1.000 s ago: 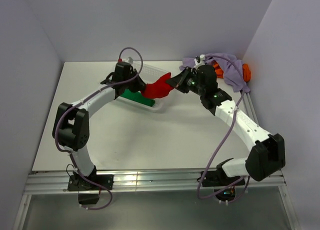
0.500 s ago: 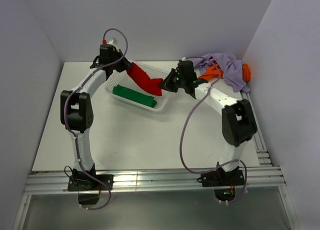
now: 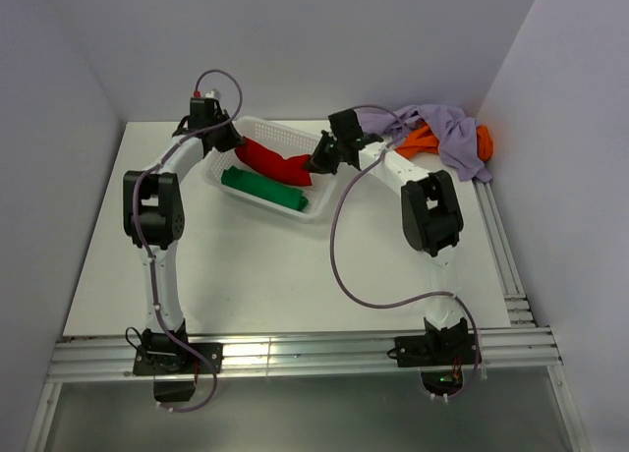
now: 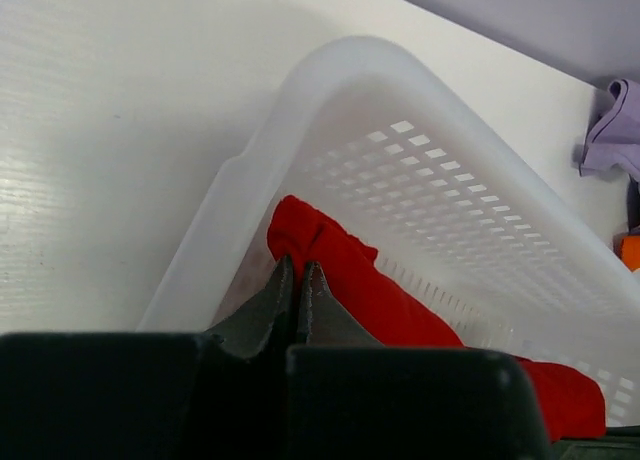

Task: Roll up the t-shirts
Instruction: Place the rolled tshirt into the container

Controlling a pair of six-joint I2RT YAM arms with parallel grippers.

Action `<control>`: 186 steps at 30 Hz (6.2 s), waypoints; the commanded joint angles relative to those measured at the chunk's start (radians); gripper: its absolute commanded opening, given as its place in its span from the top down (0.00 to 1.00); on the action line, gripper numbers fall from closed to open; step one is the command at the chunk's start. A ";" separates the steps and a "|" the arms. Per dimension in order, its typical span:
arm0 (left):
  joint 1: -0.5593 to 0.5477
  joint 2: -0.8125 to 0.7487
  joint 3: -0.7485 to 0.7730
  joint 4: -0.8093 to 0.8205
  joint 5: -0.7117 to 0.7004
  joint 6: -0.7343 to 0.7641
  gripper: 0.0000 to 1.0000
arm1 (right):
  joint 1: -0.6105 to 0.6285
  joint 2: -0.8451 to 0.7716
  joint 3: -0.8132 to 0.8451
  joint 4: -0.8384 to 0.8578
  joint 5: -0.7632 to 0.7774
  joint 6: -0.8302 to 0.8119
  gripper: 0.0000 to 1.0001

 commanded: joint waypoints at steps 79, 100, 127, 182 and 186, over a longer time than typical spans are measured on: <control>-0.030 -0.049 0.125 -0.321 -0.267 0.126 0.69 | 0.106 -0.053 0.122 -0.456 0.299 -0.185 0.74; -0.032 -0.199 0.131 -0.301 -0.231 0.097 0.67 | 0.084 -0.117 0.280 -0.526 0.278 -0.177 0.87; -0.176 -0.802 -0.356 -0.312 -0.122 -0.028 0.34 | 0.079 -0.545 -0.567 -0.290 0.322 -0.084 0.72; -0.164 -1.492 -0.948 -0.283 -0.158 -0.170 0.01 | 0.152 -1.553 -0.950 -0.266 0.633 -0.101 0.00; -0.164 -1.564 -0.996 -0.332 -0.181 -0.165 0.01 | 0.152 -1.605 -0.972 -0.272 0.652 -0.102 0.00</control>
